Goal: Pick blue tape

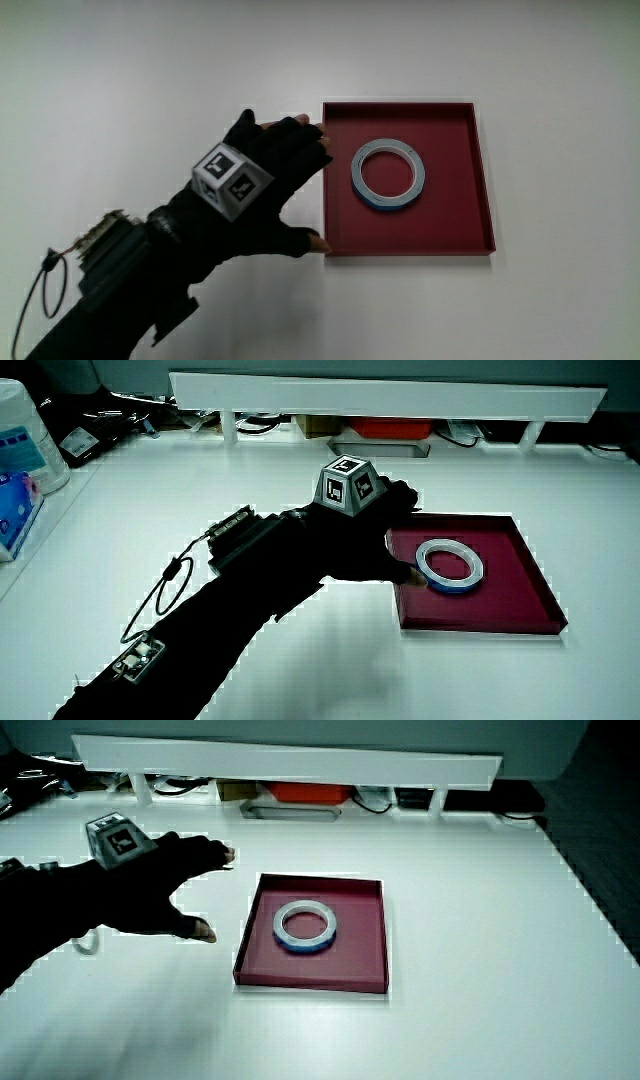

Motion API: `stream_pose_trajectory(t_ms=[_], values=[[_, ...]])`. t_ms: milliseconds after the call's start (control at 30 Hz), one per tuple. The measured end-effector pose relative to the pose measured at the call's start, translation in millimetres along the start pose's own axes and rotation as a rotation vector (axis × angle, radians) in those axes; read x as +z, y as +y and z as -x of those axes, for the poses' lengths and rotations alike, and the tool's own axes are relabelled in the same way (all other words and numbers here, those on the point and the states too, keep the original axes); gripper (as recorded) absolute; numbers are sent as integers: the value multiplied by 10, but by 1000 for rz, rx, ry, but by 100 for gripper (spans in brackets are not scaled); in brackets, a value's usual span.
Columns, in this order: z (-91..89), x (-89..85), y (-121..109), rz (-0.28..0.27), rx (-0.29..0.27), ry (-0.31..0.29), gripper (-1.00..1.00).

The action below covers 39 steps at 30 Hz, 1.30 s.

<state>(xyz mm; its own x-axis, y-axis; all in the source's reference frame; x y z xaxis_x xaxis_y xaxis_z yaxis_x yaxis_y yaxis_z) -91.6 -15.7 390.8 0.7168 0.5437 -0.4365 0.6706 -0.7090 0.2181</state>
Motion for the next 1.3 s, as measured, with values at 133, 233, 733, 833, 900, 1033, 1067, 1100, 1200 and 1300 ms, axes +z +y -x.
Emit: stream_pose_trajectory(t_ms=[133, 233, 733, 833, 900, 1033, 1067, 1100, 1200, 1300], values=[[38, -178, 158, 13, 3, -55, 0], [-10, -236, 273, 15, -6, -25, 0], [-48, -739, 774, 109, 89, -34, 0], [-35, -872, 832, 127, 96, -32, 0], [-49, -948, 871, 144, 101, -38, 0], [-102, -1041, 938, 163, 108, -11, 0], [-102, -1079, 959, 167, 109, -20, 0], [-109, -1105, 981, 171, 104, -14, 0], [-117, -1175, 1019, 185, 119, -43, 0], [-167, -1176, 1045, 203, 120, -21, 0]])
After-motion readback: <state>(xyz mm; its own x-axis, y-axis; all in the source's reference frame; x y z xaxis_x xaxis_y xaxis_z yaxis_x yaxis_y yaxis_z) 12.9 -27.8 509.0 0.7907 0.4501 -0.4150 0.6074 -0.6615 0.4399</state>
